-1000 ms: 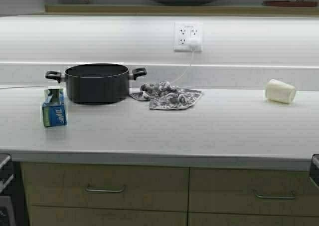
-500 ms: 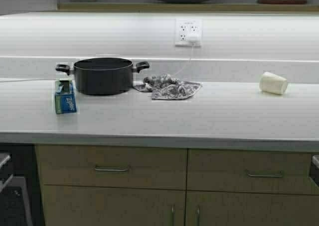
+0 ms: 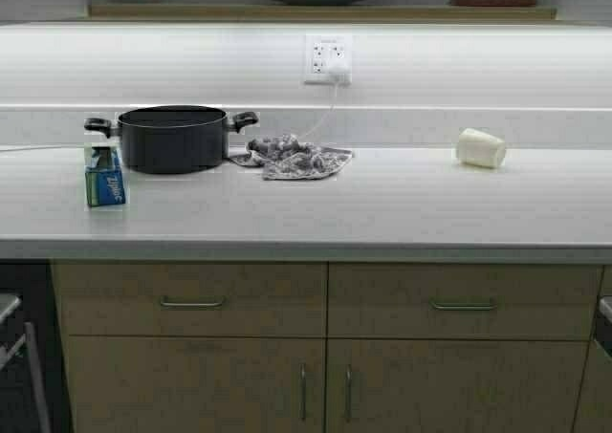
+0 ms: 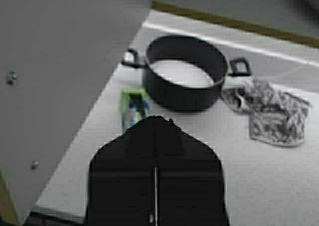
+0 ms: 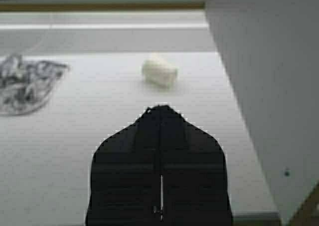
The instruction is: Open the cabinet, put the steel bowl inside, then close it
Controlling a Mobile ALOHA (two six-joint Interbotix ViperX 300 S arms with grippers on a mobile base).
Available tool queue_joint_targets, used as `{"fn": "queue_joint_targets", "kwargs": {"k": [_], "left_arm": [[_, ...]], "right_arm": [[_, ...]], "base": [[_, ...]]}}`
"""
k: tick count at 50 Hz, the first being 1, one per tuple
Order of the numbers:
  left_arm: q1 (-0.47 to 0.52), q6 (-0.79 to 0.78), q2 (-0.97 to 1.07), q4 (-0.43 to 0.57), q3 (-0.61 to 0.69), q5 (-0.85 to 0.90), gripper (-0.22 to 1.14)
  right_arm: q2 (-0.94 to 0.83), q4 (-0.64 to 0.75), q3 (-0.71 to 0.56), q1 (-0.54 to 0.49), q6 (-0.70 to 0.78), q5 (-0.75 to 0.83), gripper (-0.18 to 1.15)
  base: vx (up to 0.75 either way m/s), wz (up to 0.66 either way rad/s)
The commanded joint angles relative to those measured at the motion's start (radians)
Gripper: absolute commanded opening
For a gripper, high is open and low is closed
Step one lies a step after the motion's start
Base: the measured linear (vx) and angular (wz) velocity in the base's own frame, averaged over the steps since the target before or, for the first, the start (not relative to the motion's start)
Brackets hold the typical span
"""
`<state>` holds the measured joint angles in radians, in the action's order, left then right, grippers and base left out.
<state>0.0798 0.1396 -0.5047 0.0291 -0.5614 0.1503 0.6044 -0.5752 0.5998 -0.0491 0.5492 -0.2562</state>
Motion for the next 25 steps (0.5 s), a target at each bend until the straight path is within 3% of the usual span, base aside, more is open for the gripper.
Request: {"fn": "queue_joint_targets", "kwargs": {"k": [1, 11, 25], "left_arm": [[0.058, 0.000, -0.041, -0.031, 0.075, 0.051, 0.04], [0.224, -0.002, -0.025, -0.087, 0.184, 0.080, 0.04], [0.449, 0.014, 0.081, -0.083, 0.342, 0.066, 0.04]], "right_arm": [[0.020, -0.003, -0.069, 0.057, -0.003, -0.014, 0.07], [-0.017, -0.003, -0.187, 0.206, -0.012, -0.011, 0.06], [-0.179, 0.000, -0.405, 0.400, -0.011, 0.015, 0.06]], "base": [[-0.16, -0.07], [-0.15, -0.05], [-0.13, -0.04]]}}
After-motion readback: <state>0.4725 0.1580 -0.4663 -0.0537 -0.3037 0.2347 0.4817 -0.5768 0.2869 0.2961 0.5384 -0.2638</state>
